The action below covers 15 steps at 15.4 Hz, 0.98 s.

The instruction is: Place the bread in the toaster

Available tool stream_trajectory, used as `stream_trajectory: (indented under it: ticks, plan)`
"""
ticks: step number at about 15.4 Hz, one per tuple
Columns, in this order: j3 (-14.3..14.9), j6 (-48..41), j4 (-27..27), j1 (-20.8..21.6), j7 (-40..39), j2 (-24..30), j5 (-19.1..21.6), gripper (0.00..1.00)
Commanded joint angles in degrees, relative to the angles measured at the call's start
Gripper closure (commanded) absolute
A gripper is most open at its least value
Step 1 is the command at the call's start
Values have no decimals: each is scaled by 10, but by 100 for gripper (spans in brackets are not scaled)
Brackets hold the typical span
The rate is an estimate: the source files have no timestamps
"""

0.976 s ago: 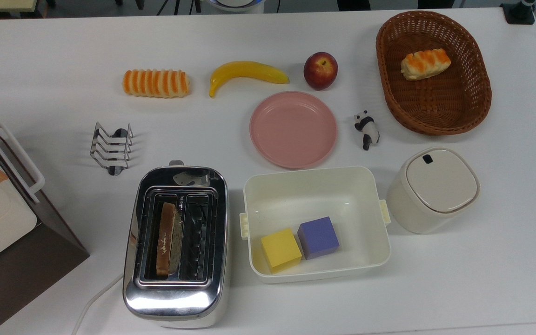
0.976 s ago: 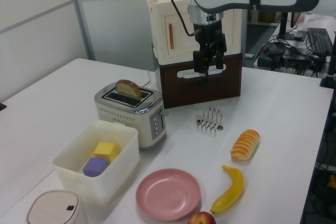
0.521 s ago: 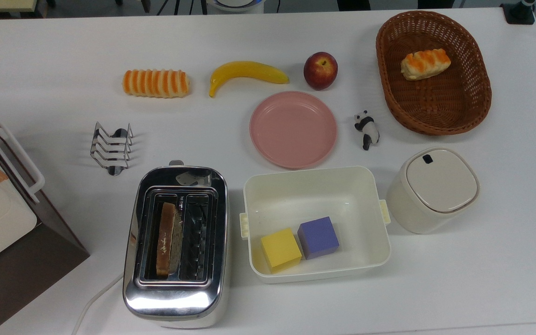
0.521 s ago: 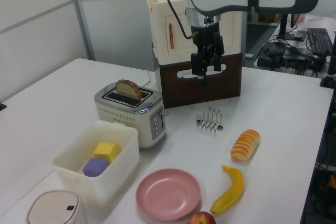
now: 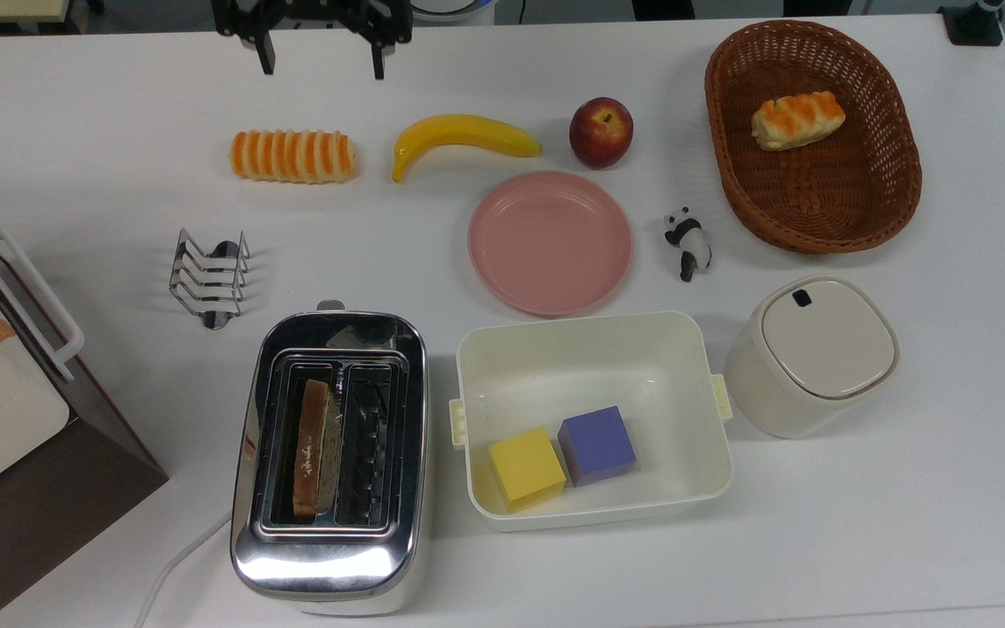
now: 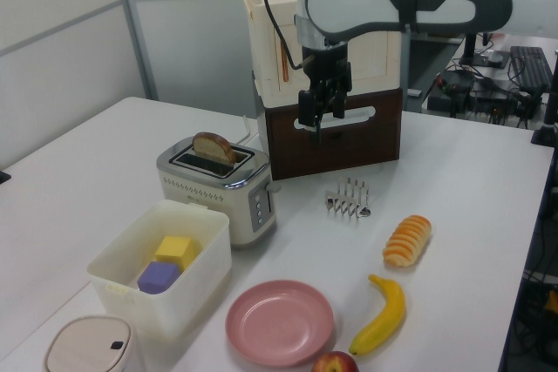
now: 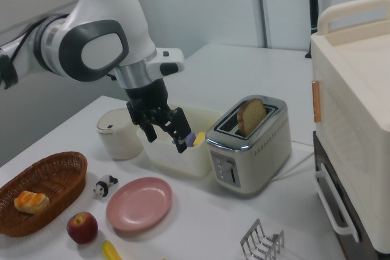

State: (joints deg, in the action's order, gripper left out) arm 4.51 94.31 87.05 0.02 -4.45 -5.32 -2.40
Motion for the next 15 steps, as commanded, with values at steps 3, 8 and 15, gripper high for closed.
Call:
stream_trajectory:
  ticks: [3, 8, 15]
  plan:
    - [3, 19, 2, 4, -5, -7, 6, 0]
    - [3, 19, 2, 5, -5, -9, 6, 0]
    - [3, 15, 4, 2, -10, -9, 6, 0]
